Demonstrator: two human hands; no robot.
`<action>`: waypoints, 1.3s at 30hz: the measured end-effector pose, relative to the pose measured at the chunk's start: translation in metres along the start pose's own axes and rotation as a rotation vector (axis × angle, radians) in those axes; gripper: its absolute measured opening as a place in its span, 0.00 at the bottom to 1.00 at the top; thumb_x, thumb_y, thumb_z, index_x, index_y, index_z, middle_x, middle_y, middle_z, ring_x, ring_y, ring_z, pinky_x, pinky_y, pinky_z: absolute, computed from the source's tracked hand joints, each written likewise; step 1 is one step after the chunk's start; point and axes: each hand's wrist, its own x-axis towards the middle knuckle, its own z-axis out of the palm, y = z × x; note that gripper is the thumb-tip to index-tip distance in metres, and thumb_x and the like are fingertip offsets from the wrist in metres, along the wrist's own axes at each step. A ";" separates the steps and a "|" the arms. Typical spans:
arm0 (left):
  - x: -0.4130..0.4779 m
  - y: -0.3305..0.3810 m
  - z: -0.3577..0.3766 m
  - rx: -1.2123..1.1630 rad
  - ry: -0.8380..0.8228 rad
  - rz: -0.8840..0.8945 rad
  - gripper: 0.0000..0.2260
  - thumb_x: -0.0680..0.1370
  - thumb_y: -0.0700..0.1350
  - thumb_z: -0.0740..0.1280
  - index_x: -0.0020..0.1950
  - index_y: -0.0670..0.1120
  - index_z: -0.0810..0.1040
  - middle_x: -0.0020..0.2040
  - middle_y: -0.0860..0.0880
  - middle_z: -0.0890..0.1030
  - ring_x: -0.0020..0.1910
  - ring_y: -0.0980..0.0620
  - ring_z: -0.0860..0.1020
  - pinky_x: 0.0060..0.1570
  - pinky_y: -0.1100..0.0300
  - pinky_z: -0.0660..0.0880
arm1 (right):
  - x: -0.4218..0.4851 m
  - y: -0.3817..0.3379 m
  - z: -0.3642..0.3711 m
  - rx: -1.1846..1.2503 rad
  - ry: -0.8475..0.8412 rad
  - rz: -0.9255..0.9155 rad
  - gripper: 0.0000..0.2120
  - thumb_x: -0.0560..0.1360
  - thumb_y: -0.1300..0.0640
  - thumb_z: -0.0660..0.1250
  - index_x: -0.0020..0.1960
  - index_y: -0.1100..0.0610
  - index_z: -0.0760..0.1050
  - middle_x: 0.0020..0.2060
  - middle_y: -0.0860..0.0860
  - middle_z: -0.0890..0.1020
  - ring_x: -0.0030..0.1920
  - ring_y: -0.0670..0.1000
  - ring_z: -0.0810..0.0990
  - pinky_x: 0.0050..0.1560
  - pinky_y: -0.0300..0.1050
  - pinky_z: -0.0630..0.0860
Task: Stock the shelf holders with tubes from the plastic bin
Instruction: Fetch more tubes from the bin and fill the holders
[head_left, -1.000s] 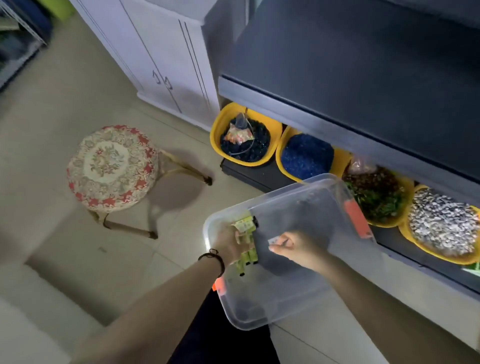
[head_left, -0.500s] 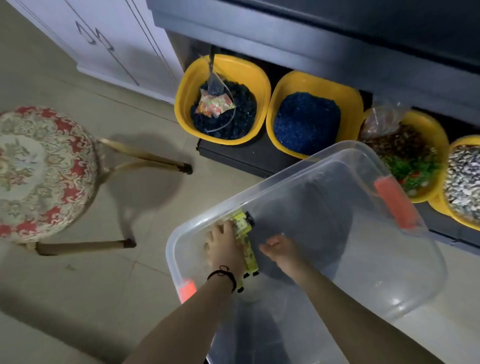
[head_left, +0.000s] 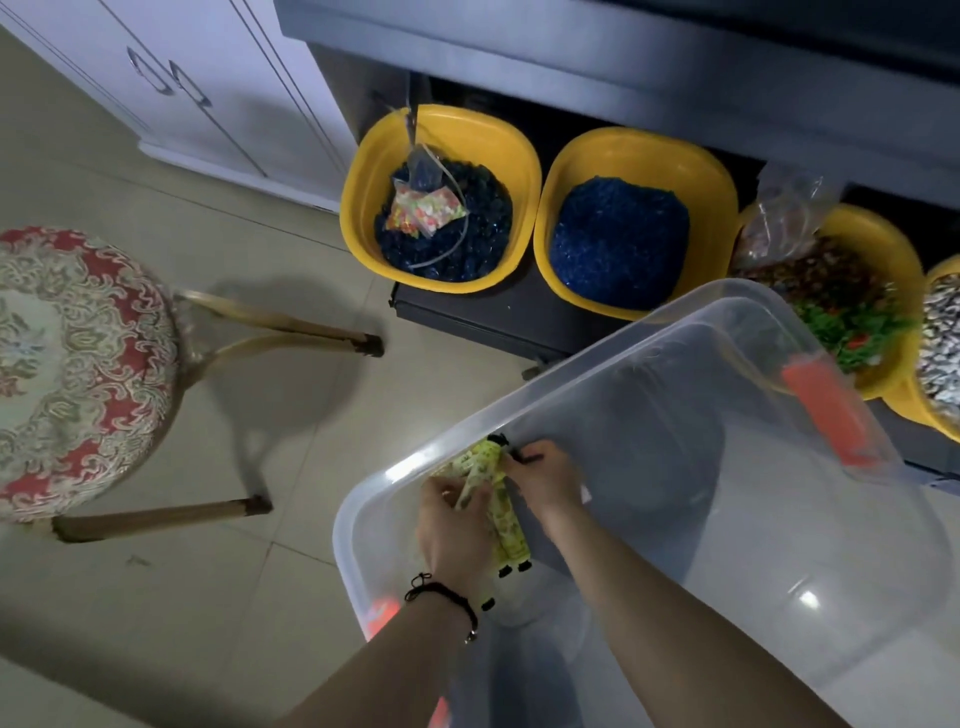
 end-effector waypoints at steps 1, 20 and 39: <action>-0.001 -0.001 -0.001 -0.052 0.014 -0.018 0.08 0.73 0.47 0.72 0.41 0.52 0.72 0.40 0.51 0.79 0.36 0.51 0.76 0.39 0.54 0.75 | 0.001 0.000 -0.001 -0.016 0.008 -0.003 0.13 0.71 0.47 0.74 0.38 0.53 0.72 0.35 0.49 0.77 0.40 0.52 0.77 0.40 0.45 0.71; -0.005 0.013 -0.010 -0.329 -0.067 0.003 0.06 0.71 0.43 0.74 0.43 0.46 0.78 0.33 0.51 0.77 0.28 0.55 0.71 0.31 0.62 0.70 | 0.016 0.020 -0.025 -0.128 -0.145 -0.215 0.16 0.63 0.54 0.79 0.50 0.53 0.84 0.45 0.56 0.82 0.45 0.55 0.82 0.49 0.54 0.80; -0.050 0.073 -0.038 0.046 -0.455 0.412 0.05 0.73 0.45 0.72 0.41 0.53 0.78 0.31 0.59 0.79 0.31 0.62 0.74 0.36 0.66 0.70 | -0.063 -0.023 -0.139 -0.360 -0.311 -0.205 0.20 0.77 0.62 0.66 0.68 0.57 0.70 0.51 0.47 0.76 0.41 0.42 0.76 0.42 0.40 0.77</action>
